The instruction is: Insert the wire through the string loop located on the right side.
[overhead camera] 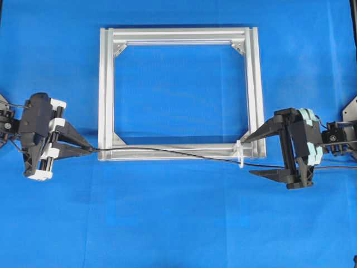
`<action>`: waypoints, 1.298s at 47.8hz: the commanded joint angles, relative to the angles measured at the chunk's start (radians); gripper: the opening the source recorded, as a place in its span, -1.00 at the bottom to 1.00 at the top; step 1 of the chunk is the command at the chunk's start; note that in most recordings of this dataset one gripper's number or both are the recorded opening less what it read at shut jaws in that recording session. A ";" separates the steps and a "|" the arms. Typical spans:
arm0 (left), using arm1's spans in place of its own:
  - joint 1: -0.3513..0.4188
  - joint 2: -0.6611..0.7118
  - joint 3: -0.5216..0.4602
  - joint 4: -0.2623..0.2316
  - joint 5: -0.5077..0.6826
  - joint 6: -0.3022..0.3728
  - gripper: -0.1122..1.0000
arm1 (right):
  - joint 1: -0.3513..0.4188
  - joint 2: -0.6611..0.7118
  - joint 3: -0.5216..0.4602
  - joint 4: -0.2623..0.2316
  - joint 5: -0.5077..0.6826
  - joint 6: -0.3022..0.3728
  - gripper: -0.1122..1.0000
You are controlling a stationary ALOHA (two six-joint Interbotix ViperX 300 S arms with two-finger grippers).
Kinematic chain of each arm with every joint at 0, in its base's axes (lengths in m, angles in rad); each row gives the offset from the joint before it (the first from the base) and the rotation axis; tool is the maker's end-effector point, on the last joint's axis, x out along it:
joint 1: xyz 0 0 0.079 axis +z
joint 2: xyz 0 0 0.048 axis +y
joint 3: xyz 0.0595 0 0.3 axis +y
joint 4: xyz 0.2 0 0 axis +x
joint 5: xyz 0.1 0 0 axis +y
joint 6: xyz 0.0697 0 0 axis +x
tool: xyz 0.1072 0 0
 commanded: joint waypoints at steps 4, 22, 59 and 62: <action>-0.003 -0.002 -0.015 0.003 0.014 0.000 -0.65 | 0.003 -0.006 -0.017 -0.002 -0.005 -0.002 0.93; -0.003 -0.005 -0.014 0.003 0.018 -0.011 -0.04 | 0.003 -0.006 -0.021 -0.002 0.005 -0.002 0.93; 0.021 -0.150 -0.121 0.005 0.170 0.008 0.57 | -0.025 -0.221 -0.084 -0.002 0.232 -0.081 0.93; 0.025 -0.169 -0.130 0.006 0.202 0.012 0.57 | -0.028 -0.244 -0.091 -0.002 0.261 -0.086 0.93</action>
